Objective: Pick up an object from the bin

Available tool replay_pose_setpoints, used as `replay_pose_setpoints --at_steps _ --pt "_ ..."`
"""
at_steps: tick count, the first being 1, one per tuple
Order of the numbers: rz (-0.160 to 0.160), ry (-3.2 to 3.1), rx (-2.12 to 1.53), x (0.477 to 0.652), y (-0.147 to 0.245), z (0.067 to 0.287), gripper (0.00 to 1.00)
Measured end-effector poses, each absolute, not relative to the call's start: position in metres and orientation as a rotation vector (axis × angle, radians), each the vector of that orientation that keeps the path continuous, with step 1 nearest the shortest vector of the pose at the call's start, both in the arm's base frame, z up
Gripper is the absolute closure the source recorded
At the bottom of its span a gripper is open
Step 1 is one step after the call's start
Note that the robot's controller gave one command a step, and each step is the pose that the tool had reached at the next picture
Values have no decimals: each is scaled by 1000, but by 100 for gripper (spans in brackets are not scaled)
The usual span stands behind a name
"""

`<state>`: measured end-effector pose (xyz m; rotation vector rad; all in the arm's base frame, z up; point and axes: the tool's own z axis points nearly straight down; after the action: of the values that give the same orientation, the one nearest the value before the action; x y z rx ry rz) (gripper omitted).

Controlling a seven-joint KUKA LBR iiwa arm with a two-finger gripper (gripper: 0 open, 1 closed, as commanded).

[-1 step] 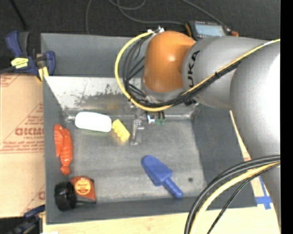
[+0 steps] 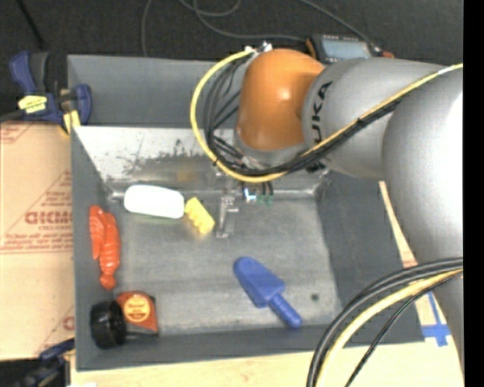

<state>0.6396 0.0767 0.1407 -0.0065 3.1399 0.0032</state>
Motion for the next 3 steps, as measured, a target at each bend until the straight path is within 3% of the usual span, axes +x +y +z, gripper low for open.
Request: replay_pose_setpoints --at_steps 1,2,3 --pt "4 3132 74 645 71 100 0" --pt "2 3138 178 623 62 78 0" --pt "1 3121 337 633 71 77 0"
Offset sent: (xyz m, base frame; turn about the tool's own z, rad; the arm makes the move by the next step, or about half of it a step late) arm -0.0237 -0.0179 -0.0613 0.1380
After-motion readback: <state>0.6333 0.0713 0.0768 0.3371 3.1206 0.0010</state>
